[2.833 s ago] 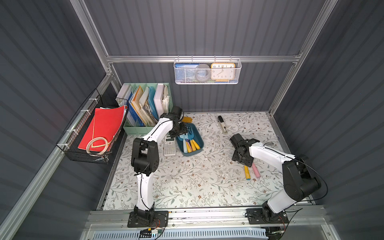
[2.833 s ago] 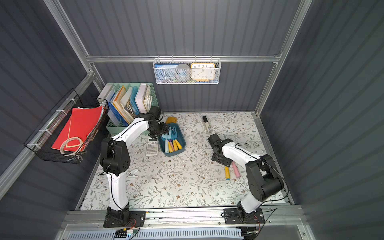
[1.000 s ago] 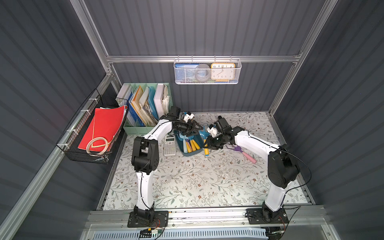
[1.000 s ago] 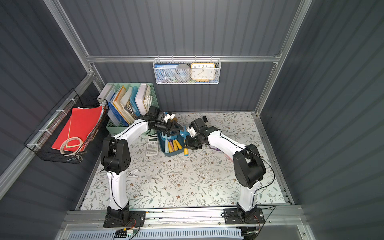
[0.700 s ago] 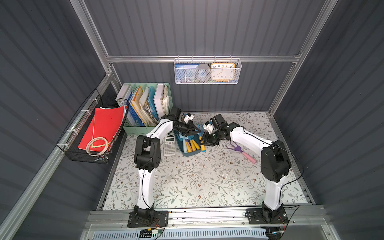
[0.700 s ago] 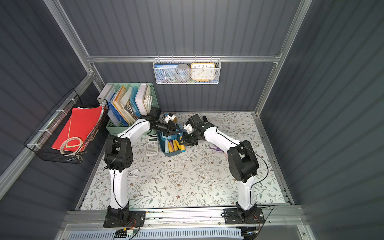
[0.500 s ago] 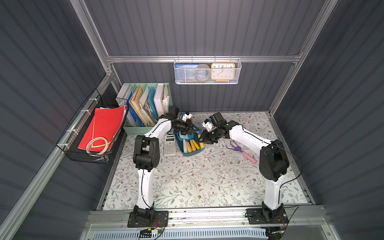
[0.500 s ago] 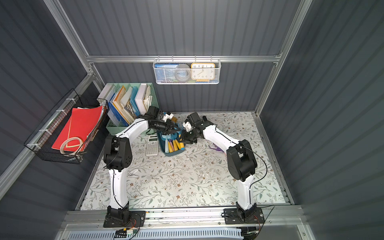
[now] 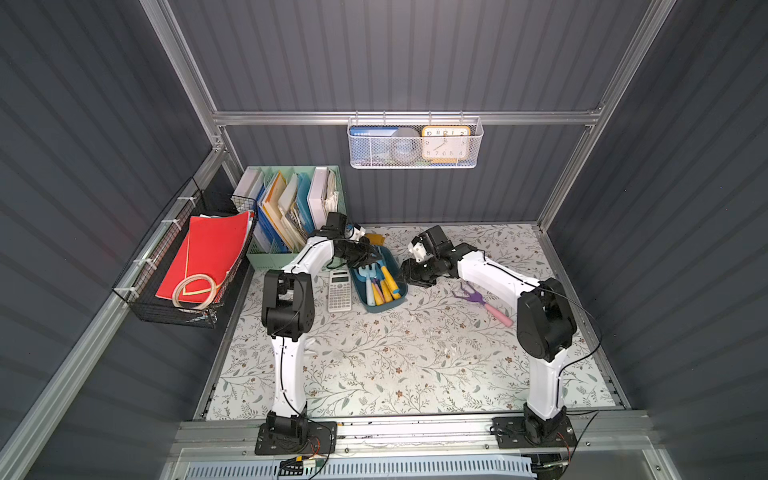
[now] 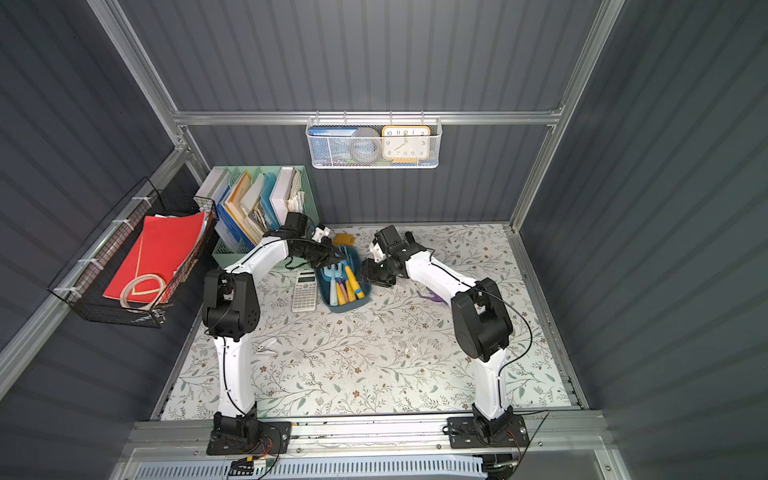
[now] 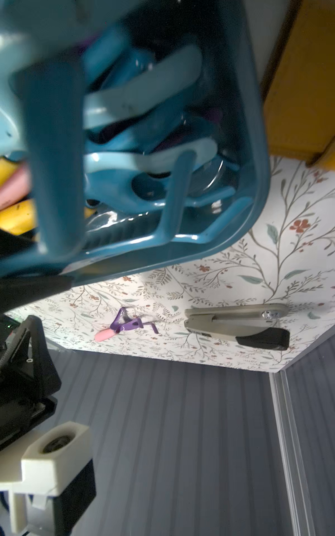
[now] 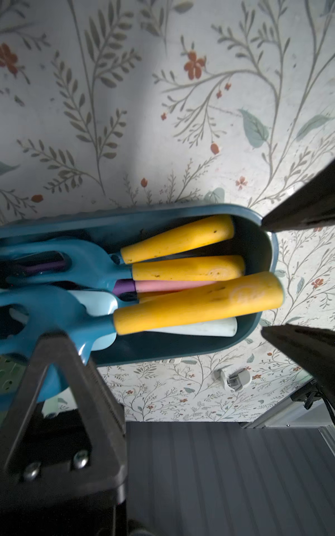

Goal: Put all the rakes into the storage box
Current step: Place the rake in the storage box.

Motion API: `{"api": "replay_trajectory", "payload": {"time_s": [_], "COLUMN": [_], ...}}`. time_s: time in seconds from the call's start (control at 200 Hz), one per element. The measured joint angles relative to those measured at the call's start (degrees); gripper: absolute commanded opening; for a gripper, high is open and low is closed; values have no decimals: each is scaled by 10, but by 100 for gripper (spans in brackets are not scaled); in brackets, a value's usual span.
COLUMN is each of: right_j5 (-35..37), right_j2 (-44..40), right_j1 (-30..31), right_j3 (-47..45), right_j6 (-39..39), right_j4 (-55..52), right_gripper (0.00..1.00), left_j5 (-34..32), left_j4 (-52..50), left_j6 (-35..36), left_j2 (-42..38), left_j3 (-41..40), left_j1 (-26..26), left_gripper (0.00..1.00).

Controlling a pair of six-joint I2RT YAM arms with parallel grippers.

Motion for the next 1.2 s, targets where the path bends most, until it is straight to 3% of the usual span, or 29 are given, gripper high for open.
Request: {"api": "replay_trajectory", "payload": {"time_s": [0.45, 0.53, 0.595, 0.675, 0.946, 1.201], "right_j5": [9, 10, 13, 21, 57, 186], "right_j2": [-19, -20, -20, -20, -51, -134], "right_j1": [-7, -8, -9, -10, -40, -169], "right_j3": [-38, -40, -40, -41, -78, -167], "right_j6": [9, 10, 12, 14, 30, 87], "right_j4": [15, 17, 17, 17, 21, 10], "right_gripper": [55, 57, 61, 64, 67, 66], "left_j5": [-10, -8, -7, 10, -54, -187], "left_j4": [13, 12, 7, 7, -20, -28], "left_j6": [-24, -26, -26, -34, -45, -83], "left_j2": [57, 57, 57, 52, -7, -69], "left_j3": [3, 5, 5, 5, 6, 8], "left_j1": [-3, -3, -3, -3, -5, -4], "left_gripper": [0, 24, 53, 70, 67, 68]}}
